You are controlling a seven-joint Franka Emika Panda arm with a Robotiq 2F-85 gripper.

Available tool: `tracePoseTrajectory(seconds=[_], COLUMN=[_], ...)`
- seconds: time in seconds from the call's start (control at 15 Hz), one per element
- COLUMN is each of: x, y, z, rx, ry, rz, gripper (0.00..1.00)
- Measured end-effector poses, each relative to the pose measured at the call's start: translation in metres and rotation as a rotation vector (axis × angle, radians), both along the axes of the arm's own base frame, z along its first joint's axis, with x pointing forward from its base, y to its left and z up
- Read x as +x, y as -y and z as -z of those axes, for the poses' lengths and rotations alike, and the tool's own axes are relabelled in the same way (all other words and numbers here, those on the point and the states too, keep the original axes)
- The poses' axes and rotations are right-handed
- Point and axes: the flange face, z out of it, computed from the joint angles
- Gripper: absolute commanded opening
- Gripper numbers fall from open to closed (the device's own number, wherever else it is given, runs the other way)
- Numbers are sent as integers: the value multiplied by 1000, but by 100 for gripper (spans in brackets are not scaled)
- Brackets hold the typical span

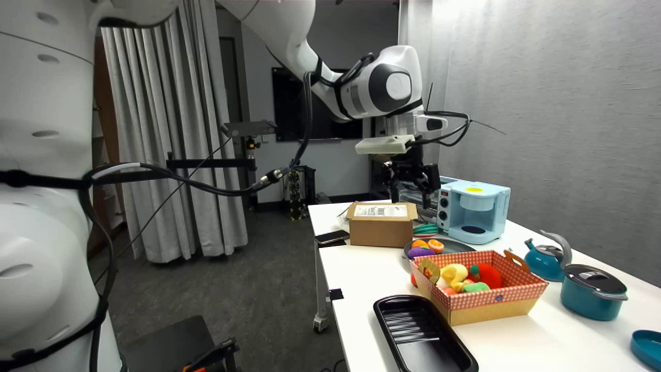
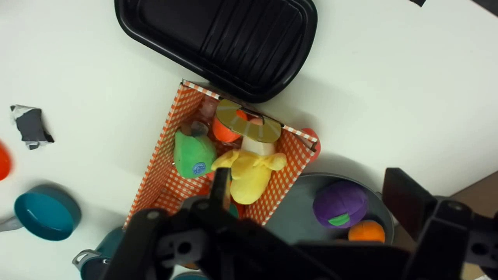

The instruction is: Move the banana and the pear plush toys from the box to the plate then move the box to the right

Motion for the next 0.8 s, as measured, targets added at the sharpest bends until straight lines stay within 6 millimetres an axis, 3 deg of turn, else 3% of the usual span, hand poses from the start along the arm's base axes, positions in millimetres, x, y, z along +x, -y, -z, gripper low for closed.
tracePoseTrajectory(seconds=[0.4,0.8], x=[38,72], y=[2,25], z=[36,81], rx=[-1,-15], ry=[-20,-3], rz=[3,30], gripper=[100,100])
